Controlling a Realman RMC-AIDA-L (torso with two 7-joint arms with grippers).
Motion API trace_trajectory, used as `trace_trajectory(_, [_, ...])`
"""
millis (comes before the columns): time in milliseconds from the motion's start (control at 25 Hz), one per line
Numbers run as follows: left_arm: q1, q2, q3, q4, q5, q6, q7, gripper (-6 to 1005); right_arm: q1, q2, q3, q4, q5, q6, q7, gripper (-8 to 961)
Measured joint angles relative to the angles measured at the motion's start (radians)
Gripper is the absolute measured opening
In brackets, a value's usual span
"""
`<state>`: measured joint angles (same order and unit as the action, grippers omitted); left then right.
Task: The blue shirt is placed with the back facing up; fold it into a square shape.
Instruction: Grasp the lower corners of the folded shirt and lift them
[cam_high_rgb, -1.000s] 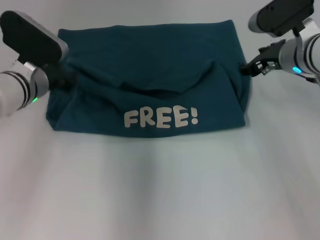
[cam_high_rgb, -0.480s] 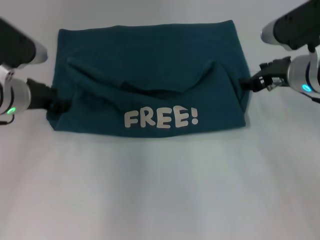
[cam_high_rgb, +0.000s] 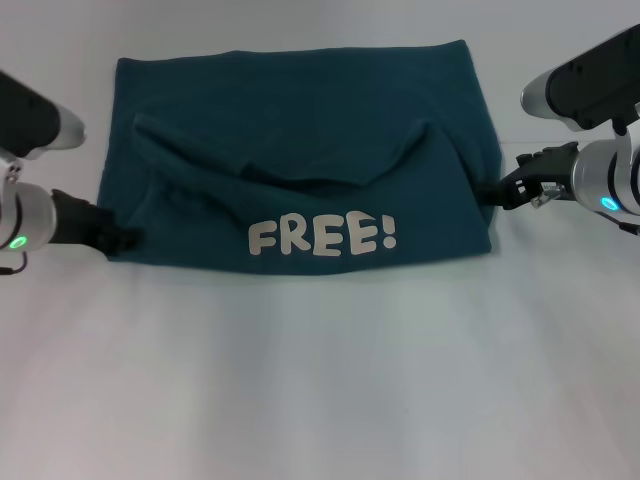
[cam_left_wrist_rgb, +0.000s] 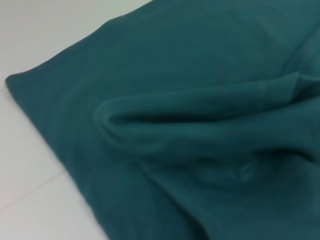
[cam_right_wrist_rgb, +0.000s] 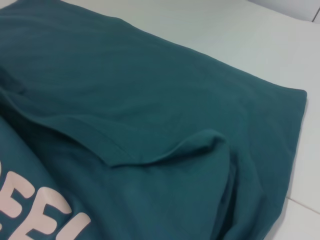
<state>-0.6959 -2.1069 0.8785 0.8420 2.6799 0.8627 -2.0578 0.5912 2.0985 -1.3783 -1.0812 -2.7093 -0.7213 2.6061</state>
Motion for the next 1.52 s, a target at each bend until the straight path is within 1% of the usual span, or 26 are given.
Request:
trace_trajectory(200, [-0.03, 0.003, -0.002, -0.043, -0.017, 0.005, 0.02, 452, 0.0, 0.0, -0.002, 0.015, 0.0, 0.02, 0.0, 677])
trace_trajectory(280, [-0.043, 0.008, -0.003, -0.064, -0.017, 0.006, 0.021, 451, -0.002, 0.0, -0.002, 0.018, 0.0, 0.026, 0.0, 677])
trace_trajectory(480, [-0.077, 0.035, -0.032, -0.137, -0.015, -0.003, 0.022, 450, 0.001, -0.001, -0.002, 0.037, 0.0, 0.042, -0.001, 677])
trace_trajectory(600, [-0.079, 0.042, -0.057, -0.152, -0.01, -0.024, 0.03, 450, 0.002, -0.001, -0.002, 0.043, 0.0, 0.055, -0.002, 677])
trace_trajectory(880, [-0.07, 0.043, -0.062, -0.165, -0.007, -0.039, 0.032, 448, 0.013, -0.003, 0.001, 0.054, 0.0, 0.063, -0.003, 676])
trace_trajectory(1320, [-0.073, 0.045, -0.062, -0.197, -0.01, -0.036, 0.036, 443, 0.017, -0.002, 0.003, 0.067, -0.001, 0.067, 0.0, 676])
trace_trajectory(1520, [-0.073, 0.042, -0.062, -0.197, -0.011, -0.037, 0.039, 440, 0.012, -0.002, 0.004, 0.068, 0.0, 0.067, 0.0, 675])
